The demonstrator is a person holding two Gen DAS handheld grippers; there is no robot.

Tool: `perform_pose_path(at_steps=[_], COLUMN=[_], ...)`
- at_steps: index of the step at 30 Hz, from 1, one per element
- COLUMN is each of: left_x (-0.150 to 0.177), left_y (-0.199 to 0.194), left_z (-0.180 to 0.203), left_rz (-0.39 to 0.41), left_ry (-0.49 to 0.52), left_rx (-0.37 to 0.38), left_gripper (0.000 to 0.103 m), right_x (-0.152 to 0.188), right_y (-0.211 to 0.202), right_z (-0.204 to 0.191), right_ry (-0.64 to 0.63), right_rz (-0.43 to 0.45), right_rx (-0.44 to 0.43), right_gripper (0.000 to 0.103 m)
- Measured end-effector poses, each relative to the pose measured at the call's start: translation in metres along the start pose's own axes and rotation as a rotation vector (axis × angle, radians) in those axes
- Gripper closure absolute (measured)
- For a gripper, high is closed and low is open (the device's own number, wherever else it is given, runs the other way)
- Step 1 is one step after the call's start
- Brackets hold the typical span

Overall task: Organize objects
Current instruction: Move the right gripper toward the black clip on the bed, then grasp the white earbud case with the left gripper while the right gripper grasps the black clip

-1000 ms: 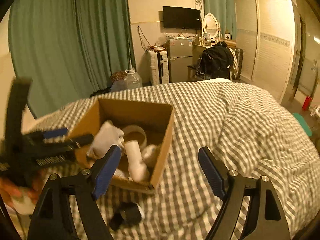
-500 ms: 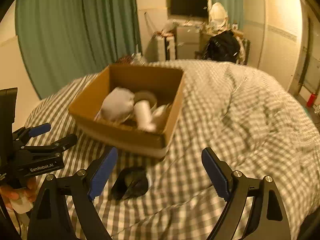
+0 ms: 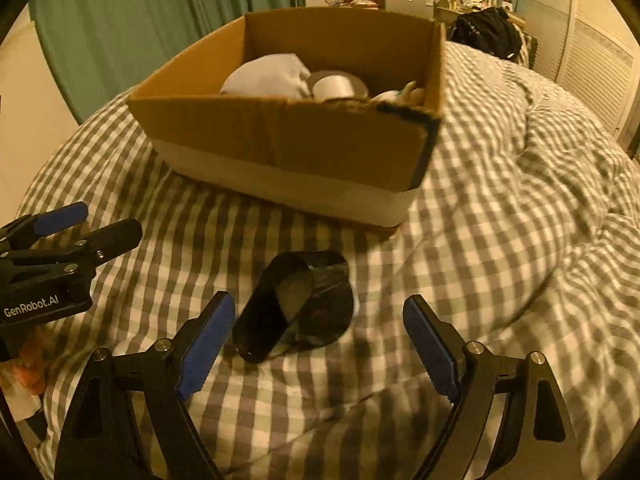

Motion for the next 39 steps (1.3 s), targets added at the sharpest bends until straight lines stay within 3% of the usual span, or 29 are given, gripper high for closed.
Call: perform_pose_path(at_steps=[4, 9, 13, 18, 23, 24, 25, 32, 39], left_x=[-0.002, -0.001, 0.001, 0.007, 0.012, 0.013, 0.016, 0.038, 0.056], left_y=[0.002, 0.007, 0.012, 0.01, -0.001, -0.003, -0.005, 0.001, 0.02], left_z=[-0.008, -0.012, -0.012, 0.002, 0.025, 0.03, 0.036, 0.075, 0.112], left_rz=[-0.019, -0.031, -0.041, -0.05, -0.01, -0.005, -0.007, -0.085, -0.105], left_ry=[-0.045, -0.054, -0.055, -0.023, 0.06, 0.074, 0.085, 0.087, 0.224], left_rx=[0.025, 0.008, -0.019, 0.007, -0.01, -0.004, 0.007, 0.08, 0.075], left_gripper=[0.006, 0.006, 0.006, 0.006, 0.006, 0.006, 0.006, 0.006, 0.006], right_x=[0.0, 0.005, 0.006, 0.006, 0.004, 0.007, 0.007, 0.018, 0.019], right_y=[0.012, 0.018, 0.014, -0.01, -0.047, -0.052, -0.056, -0.06, -0.057], right_z=[-0.007, -0.011, -0.011, -0.005, 0.013, 0.016, 0.022, 0.057, 0.068], right_ry=[-0.025, -0.002, 0.001, 0.007, 0.033, 0.038, 0.044, 0.111, 0.162], right_rz=[-0.02, -0.043, -0.041, 0.002, 0.079, 0.089, 0.098, 0.091, 0.103], right_rx=[-0.007, -0.041, -0.041, -0.036, 0.003, 0.014, 0.019, 0.031, -0.008], right_gripper=[0.017, 0.034, 0.036, 0.038, 0.038, 0.061, 0.071, 0.08, 0.079])
Point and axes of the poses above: each gripper's, at about its wrist camera, not at the fingertips, and y roughly the way its jaws point, z to its right, x to its underside, the point moved 10 cm from there along y, roughly the way its jaws point, and after that the axes turned 12 degrees about -y, right-handed, at the moved point
